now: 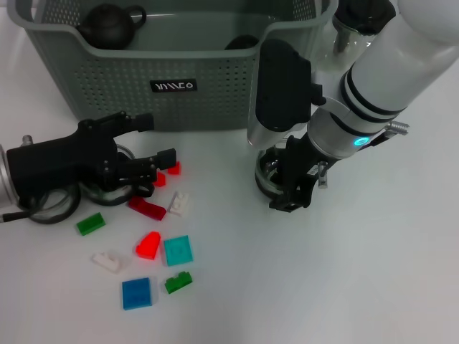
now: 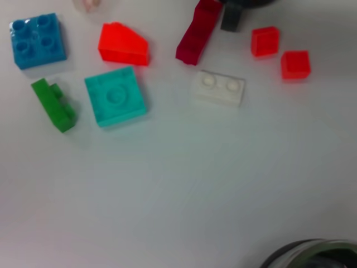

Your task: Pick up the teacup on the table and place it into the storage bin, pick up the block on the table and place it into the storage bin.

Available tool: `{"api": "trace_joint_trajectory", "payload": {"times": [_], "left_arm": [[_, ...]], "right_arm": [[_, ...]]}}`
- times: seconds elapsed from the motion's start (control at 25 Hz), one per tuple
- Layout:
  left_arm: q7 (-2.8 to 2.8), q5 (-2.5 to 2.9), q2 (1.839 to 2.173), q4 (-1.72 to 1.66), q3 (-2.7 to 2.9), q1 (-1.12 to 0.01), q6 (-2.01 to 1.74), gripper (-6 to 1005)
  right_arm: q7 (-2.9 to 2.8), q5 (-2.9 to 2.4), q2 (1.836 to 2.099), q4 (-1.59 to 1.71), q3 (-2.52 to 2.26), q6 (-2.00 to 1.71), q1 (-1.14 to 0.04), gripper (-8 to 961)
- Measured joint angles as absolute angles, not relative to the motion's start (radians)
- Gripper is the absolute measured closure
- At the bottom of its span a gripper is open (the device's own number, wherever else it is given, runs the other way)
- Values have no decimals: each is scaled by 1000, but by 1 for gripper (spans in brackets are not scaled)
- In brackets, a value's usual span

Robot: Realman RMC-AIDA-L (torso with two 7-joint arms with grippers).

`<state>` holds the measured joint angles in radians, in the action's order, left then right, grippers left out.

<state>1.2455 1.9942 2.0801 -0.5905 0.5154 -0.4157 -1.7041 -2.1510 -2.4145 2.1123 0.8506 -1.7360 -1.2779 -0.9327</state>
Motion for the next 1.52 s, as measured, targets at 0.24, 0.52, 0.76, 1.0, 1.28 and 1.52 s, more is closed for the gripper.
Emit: {"api": "trace_joint_trajectory", "payload": {"times": [0.24,0.52,0.76,1.0,1.28,1.52], "left_arm": [[1243,1997,2082,-591,515,-414,-1704,122],[1243,1996,2081,-591,515,-411,-1704,121],[1242,1996,2079,-591,515,-412,-1704,122],[1242,1996,2075,-591,515,-413,-1705,121],[1242,1996,2073,-595,502,-416,-1706,122],[1242,1996,2072,-595,502,-419,-1707,122]], "right_arm": [[-2160,-2414,2111,851,-1737,-1280,-933,480],[-2163,-2365,2102,855,-1718,-1312,-930,775],[-2158,-2361,2101,885,-1646,-1385,-922,896],[-2154,-2362,2094,1008,-1444,-1575,-901,895],[-2195,-2315,2084,1144,-1060,-1848,-962,895],[-2269,-2066,2029,1147,-862,-1963,-1050,896]]}}
